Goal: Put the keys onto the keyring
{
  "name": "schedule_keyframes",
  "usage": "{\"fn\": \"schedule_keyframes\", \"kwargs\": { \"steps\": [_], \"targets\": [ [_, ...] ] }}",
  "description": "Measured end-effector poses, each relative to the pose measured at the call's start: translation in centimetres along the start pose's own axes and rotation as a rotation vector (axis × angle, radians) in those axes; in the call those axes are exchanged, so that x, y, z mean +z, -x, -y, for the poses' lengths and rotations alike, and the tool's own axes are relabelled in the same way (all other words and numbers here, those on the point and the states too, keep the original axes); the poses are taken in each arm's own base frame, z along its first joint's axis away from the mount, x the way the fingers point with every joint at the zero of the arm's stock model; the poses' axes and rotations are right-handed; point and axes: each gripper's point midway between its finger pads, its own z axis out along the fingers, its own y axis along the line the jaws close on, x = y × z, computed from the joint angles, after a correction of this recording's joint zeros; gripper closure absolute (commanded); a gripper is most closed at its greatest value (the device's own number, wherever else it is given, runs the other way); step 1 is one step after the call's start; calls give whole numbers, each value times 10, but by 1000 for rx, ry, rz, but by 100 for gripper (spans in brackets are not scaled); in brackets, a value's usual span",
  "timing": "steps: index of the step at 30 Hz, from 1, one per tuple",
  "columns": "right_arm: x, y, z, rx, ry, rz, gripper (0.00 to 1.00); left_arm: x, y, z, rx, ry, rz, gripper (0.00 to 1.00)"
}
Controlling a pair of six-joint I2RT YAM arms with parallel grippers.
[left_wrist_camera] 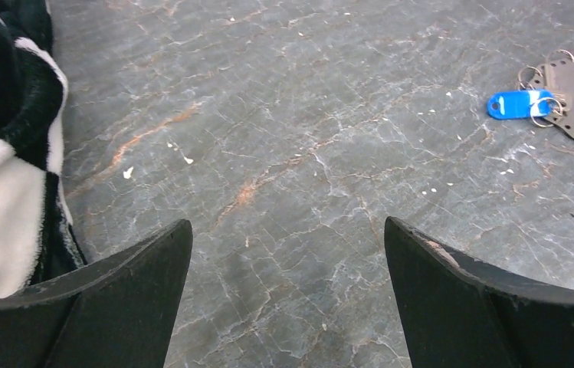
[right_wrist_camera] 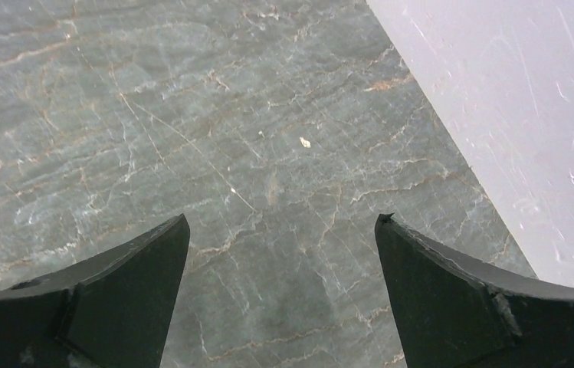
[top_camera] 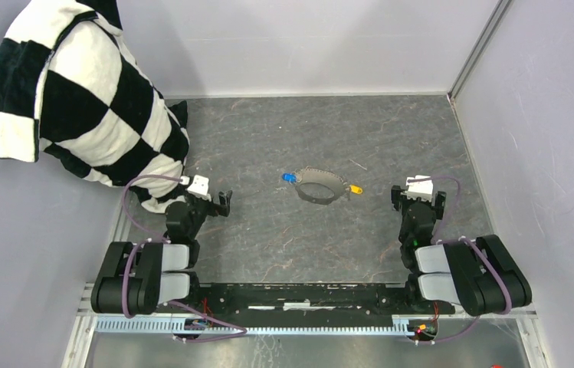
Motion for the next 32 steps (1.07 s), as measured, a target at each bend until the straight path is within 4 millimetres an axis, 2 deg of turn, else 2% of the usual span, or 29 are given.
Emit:
{"fn": "schedule_keyframes", "kwargs": {
  "steps": [4,8,10,12,14,17,32],
  "targets": [
    [4,12,-3,23,7,55,2,4,-1,-7,10,39,37,0],
    [7,31,-7,46,27,140,2,9,-19,-12,-3,62,6,0],
    [7,35,-9,46,46,155,2,10,-21,-12,-6,64,1,0],
    [9,35,-10,43,65,159,2,18,-13,-16,-8,71,13,0],
    [10,35,-10,43,74,160,2,35,1,-26,-10,91,32,0],
    [10,35,-11,42,89,162,2,43,15,-36,-14,118,64,0],
    [10,36,-15,40,112,169,2,41,1,-37,-33,129,9,0]
  ]
}}
